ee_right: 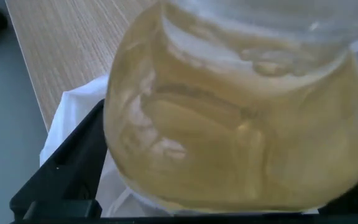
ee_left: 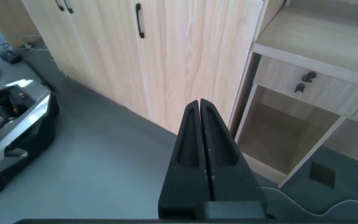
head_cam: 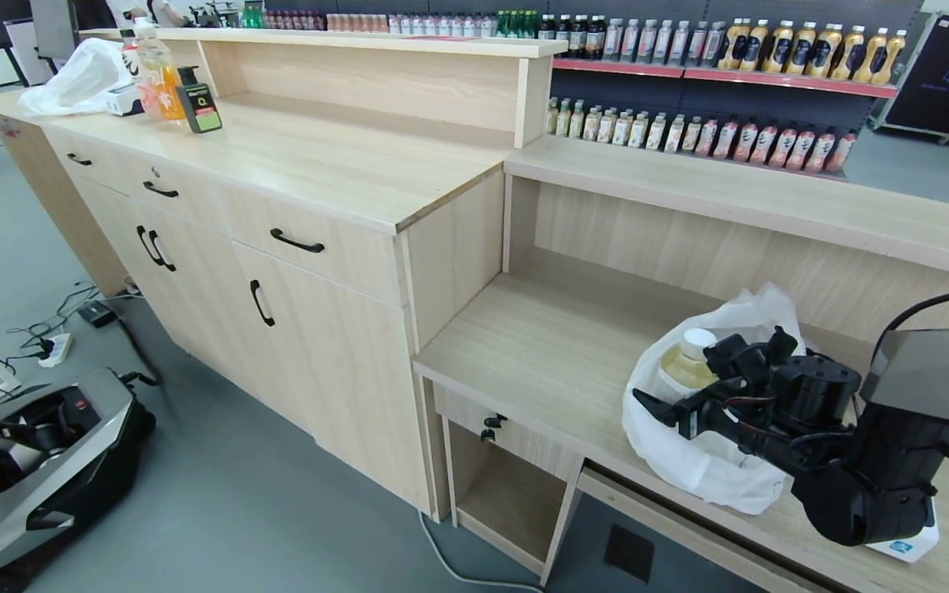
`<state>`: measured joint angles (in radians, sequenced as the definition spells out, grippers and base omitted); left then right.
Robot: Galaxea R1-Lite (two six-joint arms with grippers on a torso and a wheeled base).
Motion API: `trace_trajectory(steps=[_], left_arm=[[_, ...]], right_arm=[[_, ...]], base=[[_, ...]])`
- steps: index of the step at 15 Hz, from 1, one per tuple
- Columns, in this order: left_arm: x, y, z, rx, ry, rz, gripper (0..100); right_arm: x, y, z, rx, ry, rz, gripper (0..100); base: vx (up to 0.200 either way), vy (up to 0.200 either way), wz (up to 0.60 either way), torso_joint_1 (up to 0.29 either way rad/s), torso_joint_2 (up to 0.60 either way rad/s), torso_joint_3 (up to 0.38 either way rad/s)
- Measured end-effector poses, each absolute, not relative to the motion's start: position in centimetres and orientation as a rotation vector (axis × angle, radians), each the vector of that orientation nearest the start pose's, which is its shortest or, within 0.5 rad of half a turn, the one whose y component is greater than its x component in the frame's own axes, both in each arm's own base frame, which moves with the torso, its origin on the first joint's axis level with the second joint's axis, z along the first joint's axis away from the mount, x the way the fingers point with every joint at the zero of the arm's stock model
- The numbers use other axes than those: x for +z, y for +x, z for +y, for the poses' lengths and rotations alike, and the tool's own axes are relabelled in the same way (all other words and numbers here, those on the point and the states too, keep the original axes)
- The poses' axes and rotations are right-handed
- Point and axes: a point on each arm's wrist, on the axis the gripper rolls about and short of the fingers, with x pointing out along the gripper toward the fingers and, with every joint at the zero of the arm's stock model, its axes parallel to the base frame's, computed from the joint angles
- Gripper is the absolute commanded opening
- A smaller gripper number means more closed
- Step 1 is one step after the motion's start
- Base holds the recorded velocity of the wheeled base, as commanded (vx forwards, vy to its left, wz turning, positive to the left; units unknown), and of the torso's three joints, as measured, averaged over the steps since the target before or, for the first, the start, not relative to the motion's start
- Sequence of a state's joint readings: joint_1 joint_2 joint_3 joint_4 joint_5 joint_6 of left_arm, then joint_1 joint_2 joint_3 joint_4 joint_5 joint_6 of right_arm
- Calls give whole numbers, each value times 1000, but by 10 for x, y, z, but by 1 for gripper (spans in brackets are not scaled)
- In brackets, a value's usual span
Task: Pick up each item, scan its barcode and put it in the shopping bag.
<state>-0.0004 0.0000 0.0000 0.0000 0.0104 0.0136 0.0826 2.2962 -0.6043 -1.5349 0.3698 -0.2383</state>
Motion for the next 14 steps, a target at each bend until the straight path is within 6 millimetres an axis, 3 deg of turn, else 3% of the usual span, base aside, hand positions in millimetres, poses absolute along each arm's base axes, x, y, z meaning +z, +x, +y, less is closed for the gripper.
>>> trace_trajectory(steps=[7, 14], left_arm=[[75, -23, 0, 10, 13, 0, 0], [75, -23, 0, 10, 14, 0, 0]], right_arm=[[79, 333, 33, 396, -230, 28, 100], [119, 297, -1, 209, -378, 42, 100]], base=[[0, 0, 0, 0, 0, 0], [0, 0, 0, 0, 0, 0]])
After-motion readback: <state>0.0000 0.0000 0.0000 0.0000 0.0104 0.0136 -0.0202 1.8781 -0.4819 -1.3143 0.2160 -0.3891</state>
